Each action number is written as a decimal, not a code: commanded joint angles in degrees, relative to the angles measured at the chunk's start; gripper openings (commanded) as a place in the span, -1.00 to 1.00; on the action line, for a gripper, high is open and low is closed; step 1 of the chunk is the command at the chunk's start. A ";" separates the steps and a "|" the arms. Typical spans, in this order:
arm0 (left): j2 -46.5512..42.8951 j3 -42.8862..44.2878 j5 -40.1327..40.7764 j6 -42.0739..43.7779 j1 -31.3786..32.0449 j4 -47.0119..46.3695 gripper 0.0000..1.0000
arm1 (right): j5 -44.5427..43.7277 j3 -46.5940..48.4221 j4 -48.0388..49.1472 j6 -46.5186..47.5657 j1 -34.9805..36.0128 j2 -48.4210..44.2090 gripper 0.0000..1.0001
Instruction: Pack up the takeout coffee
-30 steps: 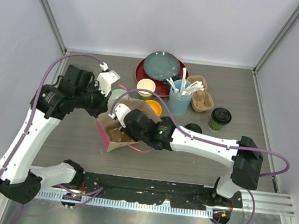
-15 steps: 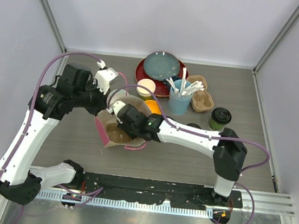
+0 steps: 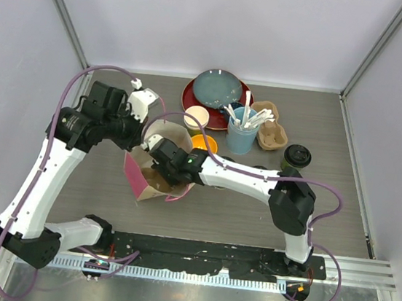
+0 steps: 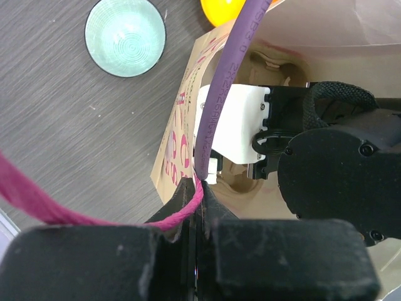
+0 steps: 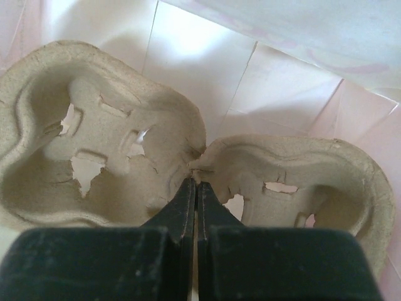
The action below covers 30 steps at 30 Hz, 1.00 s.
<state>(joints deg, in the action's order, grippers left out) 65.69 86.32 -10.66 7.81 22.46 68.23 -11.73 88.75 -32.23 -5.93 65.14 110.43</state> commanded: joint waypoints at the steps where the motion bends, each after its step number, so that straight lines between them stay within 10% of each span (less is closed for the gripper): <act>1: -0.21 1.57 -12.37 -1.49 -0.39 0.06 -1.00 | 1.53 4.93 -3.19 0.13 -0.28 4.00 -0.98; 11: -1.80 -3.09 -18.69 -1.49 -3.30 -0.82 -1.00 | 2.94 5.55 3.31 -0.74 2.88 -2.77 -0.98; 30: -2.32 -4.76 -10.97 0.45 -4.53 -2.83 -1.00 | 4.62 11.79 -14.44 -7.51 -0.28 10.24 -0.98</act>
<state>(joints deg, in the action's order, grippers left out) 64.93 80.53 -13.41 8.45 16.47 67.37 -4.10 97.23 -43.09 -10.20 65.58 116.90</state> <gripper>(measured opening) 0.010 0.040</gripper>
